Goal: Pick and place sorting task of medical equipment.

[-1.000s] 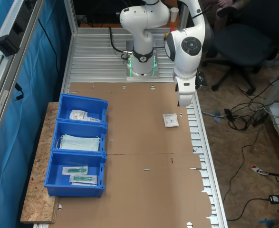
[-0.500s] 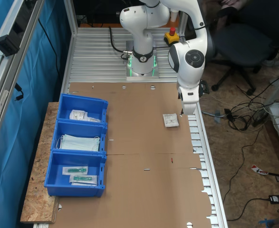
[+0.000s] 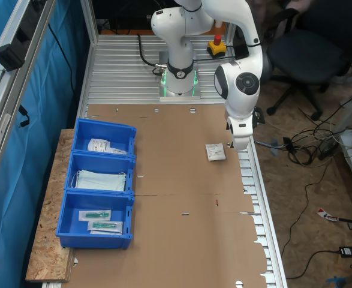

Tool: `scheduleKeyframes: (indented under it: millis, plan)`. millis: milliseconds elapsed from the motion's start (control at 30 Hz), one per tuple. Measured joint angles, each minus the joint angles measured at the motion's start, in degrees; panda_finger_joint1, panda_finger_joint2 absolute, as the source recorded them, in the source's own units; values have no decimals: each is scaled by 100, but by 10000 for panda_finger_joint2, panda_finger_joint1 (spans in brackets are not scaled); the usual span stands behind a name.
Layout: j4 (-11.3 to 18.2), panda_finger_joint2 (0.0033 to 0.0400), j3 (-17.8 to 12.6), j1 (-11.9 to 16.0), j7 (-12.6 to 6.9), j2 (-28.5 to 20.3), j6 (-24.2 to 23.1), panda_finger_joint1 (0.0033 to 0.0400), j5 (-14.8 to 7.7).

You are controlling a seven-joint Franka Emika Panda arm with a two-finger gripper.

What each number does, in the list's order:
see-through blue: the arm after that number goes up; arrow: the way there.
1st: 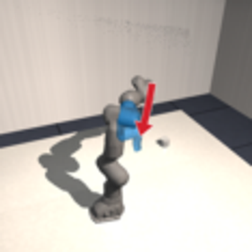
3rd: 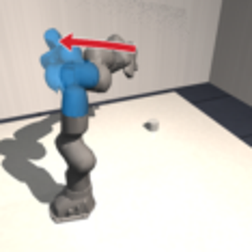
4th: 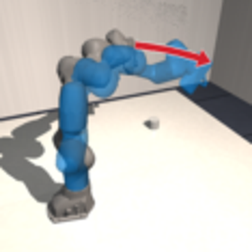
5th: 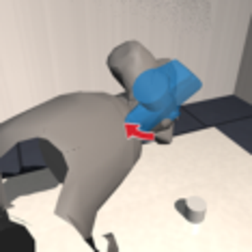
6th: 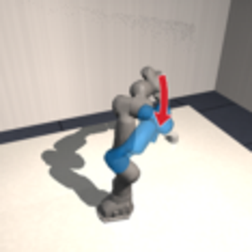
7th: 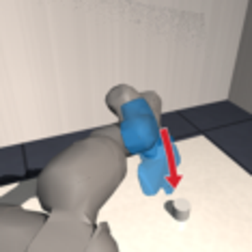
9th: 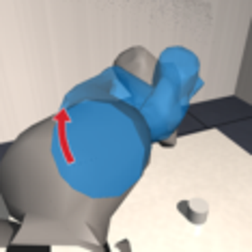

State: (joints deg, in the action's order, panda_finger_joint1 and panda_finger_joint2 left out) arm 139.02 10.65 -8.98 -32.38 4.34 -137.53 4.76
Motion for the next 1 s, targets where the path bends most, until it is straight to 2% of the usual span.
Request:
scheduleKeyframes:
  millis: [633,1000]
  plan:
    - [6,400,-40,280,0,404,-188,400,0]
    - [132,400,-136,369,0,543,-215,400,0]
